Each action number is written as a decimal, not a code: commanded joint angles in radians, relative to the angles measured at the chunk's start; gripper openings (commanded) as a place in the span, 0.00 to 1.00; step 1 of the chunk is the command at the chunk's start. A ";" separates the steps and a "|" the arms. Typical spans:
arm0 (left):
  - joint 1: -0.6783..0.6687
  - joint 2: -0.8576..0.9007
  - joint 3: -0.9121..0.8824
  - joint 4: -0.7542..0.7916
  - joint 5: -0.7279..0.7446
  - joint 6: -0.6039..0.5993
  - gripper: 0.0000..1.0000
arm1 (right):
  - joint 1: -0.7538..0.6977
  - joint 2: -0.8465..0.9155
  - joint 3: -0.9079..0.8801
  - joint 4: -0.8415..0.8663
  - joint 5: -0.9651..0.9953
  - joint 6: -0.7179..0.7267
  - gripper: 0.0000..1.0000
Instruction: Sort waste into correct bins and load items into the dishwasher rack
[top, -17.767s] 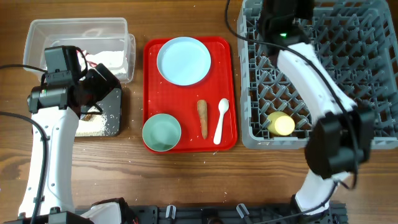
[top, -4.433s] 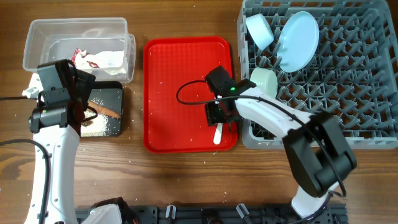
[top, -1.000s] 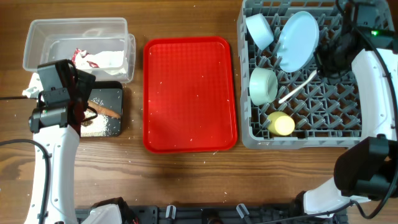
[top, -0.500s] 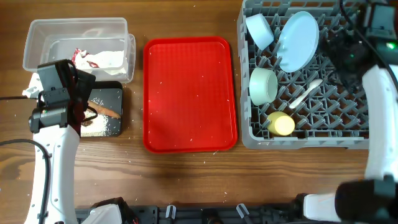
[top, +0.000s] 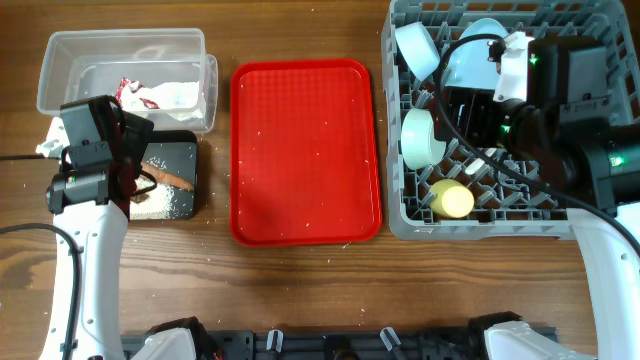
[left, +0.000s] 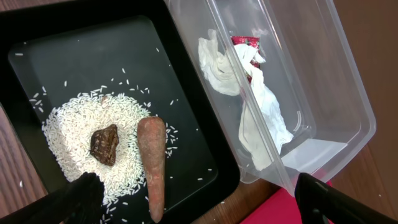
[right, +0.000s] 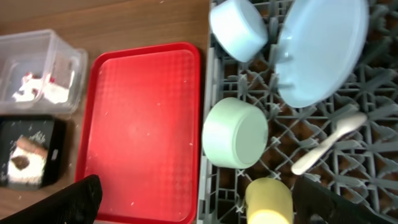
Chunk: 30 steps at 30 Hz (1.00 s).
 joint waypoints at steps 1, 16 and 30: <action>0.004 -0.002 0.014 0.000 -0.013 0.016 1.00 | 0.004 -0.004 0.001 0.000 0.080 0.041 1.00; 0.004 -0.001 0.014 0.000 -0.013 0.016 1.00 | -0.003 -0.039 -0.054 0.123 0.265 0.037 1.00; 0.004 -0.001 0.014 0.000 -0.013 0.016 1.00 | -0.040 -0.849 -1.258 1.066 0.041 -0.250 1.00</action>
